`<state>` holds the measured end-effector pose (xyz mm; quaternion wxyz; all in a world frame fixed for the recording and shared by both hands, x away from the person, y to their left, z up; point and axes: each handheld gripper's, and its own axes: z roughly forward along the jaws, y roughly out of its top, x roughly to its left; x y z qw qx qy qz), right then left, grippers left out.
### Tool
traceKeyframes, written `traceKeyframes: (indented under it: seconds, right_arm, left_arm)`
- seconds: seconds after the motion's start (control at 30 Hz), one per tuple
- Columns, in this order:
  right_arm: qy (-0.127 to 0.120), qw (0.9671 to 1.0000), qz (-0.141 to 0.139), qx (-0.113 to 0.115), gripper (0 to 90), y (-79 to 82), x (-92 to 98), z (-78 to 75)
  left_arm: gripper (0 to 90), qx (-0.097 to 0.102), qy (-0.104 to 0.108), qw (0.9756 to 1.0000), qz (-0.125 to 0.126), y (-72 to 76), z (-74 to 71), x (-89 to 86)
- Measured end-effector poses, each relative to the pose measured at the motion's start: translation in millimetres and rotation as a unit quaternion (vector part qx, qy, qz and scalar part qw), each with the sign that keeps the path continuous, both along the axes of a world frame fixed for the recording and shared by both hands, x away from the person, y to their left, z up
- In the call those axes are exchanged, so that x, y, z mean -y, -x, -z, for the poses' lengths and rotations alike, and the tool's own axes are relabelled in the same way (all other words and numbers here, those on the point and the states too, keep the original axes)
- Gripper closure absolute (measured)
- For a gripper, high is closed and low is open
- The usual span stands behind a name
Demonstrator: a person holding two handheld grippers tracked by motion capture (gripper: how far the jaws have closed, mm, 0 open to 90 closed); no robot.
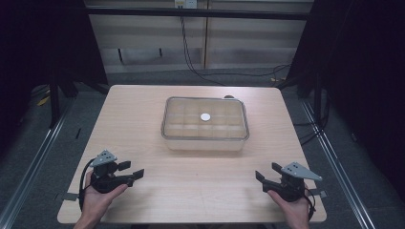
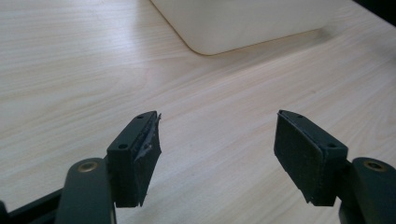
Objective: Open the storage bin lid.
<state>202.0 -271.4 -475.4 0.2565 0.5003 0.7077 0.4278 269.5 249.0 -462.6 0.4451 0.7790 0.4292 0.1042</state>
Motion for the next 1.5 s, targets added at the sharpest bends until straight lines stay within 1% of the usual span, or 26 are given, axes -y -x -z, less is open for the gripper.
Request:
traceKeyframes:
  seconds: [0.03, 0.07, 0.1, 0.13, 0.17, 0.27, 0.3, 0.37, 0.47, 0.53, 0.6, 0.73, 0.77, 0.87, 0.97, 1.0, 1.07, 1.1, 1.17, 1.23, 1.33, 1.37, 1.4, 1.43, 1.47, 1.5]
  right_arm:
    - [0.007, 1.0000, 0.000, 0.003, 31.5, 0.1, -1.3, -1.5]
    - [-0.001, 1.0000, 0.002, 0.010, 31.5, 0.8, -2.8, -4.2]
    - [-0.001, 1.0000, 0.002, 0.010, 31.5, 0.8, -2.8, -4.2]
    - [-0.008, 0.9999, 0.002, 0.012, 31.5, 0.4, -4.4, -6.4]
    - [-0.010, 0.9999, -0.002, 0.009, 31.5, -0.1, -4.7, -5.8]
    - [-0.013, 0.9997, -0.012, -0.016, 31.5, -4.4, -4.6, -0.5]
    - [-0.017, 0.9996, -0.015, -0.020, 31.6, -5.5, -4.5, 0.0]
    - [-0.021, 0.9994, -0.016, -0.021, 31.6, -6.1, -4.5, 0.0]
    - [-0.034, 0.9983, -0.034, -0.032, 32.1, -8.6, -5.7, -1.7]
    - [-0.032, 0.9982, -0.038, -0.035, 32.1, -9.1, -6.3, -3.1]
    - [-0.035, 0.9978, -0.044, -0.035, 32.1, -10.7, -7.7, -9.9]
    - [-0.038, 0.9978, -0.045, -0.029, 32.0, -13.9, -8.0, -16.6]
    - [-0.044, 0.9978, -0.045, -0.022, 32.0, -17.9, -8.1, -22.0]
    - [-0.044, 0.9974, -0.052, -0.023, 32.0, -21.6, -9.2, -25.3]
    - [-0.029, 0.9977, -0.055, -0.029, 30.0, -30.0, -9.6, -30.9]
    - [-0.032, 0.9978, -0.048, -0.032, 29.6, -36.6, -7.1, -34.7]
    - [-0.033, 0.9976, -0.051, -0.034, 29.7, -42.5, -6.7, -37.6]
    - [-0.033, 0.9976, -0.049, -0.035, 29.7, -45.4, -6.7, -39.4]
    - [-0.037, 0.9974, -0.050, -0.036, 29.8, -48.0, -6.3, -41.2]
    - [-0.045, 0.9961, -0.063, -0.043, 34.6, -56.4, -5.0, -45.5]
    - [-0.047, 0.9956, -0.067, -0.046, 34.5, -62.7, -5.9, -47.5]
    - [-0.046, 0.9954, -0.069, -0.047, 34.1, -64.9, -6.4, -47.8]
    - [-0.048, 0.9946, -0.075, -0.054, 33.1, -72.1, -7.9, -48.3]
    - [-0.048, 0.9944, -0.075, -0.056, 32.6, -74.3, -8.5, -48.6]
    - [-0.047, 0.9943, -0.077, -0.057, 31.9, -77.0, -9.2, -49.3]
    - [-0.047, 0.9941, -0.078, -0.060, 31.1, -79.1, -10.2, -50.5]
  left_arm:
    - [31.5, 0.000, 0.000, 1.0000, 0.000, 0.0, 0.0, 0.0]
    - [30.8, 0.001, 0.003, 1.0000, 0.001, 0.0, 0.0, 0.4]
    - [29.2, 0.001, 0.003, 1.0000, 0.001, 0.0, 0.0, 0.4]
    - [28.6, 0.000, 0.003, 1.0000, -0.002, -0.1, 0.3, 0.6]
    - [28.6, -0.003, 0.007, 1.0000, 0.000, -1.3, 1.4, -0.1]
    - [27.0, -0.008, 0.012, 0.9999, -0.001, -2.5, 2.4, 0.7]
    - [27.4, -0.009, 0.016, 0.9998, 0.005, -2.6, 2.6, 1.1]
    - [27.4, -0.007, 0.012, 0.9999, 0.010, -2.4, 2.4, 1.3]
    - [27.6, -0.002, 0.007, 0.9998, 0.021, -1.3, 0.9, 5.2]
    - [28.2, 0.000, 0.006, 0.9997, 0.022, -1.6, 0.5, 7.0]
    - [29.8, 0.000, 0.002, 0.9996, 0.028, -2.4, -1.0, 11.7]
    - [33.2, 0.007, 0.003, 0.9994, 0.035, -5.2, -4.2, 17.9]
    - [36.0, 0.007, 0.009, 0.9989, 0.045, -8.7, -6.4, 21.1]
    - [35.2, 0.007, 0.010, 0.9988, 0.047, -12.1, -7.9, 24.7]
    - [35.0, 0.010, 0.001, 0.9984, 0.055, -18.8, -11.8, 31.9]
    - [36.4, 0.011, -0.001, 0.9984, 0.055, -25.3, -15.4, 34.4]
    - [35.4, 0.006, -0.002, 0.9981, 0.061, -33.7, -18.8, 37.6]
    - [35.4, 0.005, 0.005, 0.9982, 0.060, -36.6, -19.6, 39.5]
    - [35.5, 0.003, 0.007, 0.9980, 0.064, -39.8, -20.4, 41.8]
    - [35.4, 0.005, 0.006, 0.9978, 0.066, -43.0, -21.4, 45.2]
    - [36.7, 0.005, 0.008, 0.9973, 0.073, -46.6, -22.0, 50.4]
    - [36.7, 0.006, -0.001, 0.9971, 0.076, -48.4, -22.8, 53.1]
    - [36.6, 0.012, -0.002, 0.9971, 0.075, -50.8, -25.1, 55.2]
    - [36.5, 0.012, -0.002, 0.9971, 0.075, -50.8, -25.1, 55.2]
    - [36.2, 0.021, 0.002, 0.9974, 0.069, -53.6, -28.4, 56.6]
    - [36.2, 0.023, 0.002, 0.9975, 0.067, -55.5, -29.6, 56.9]
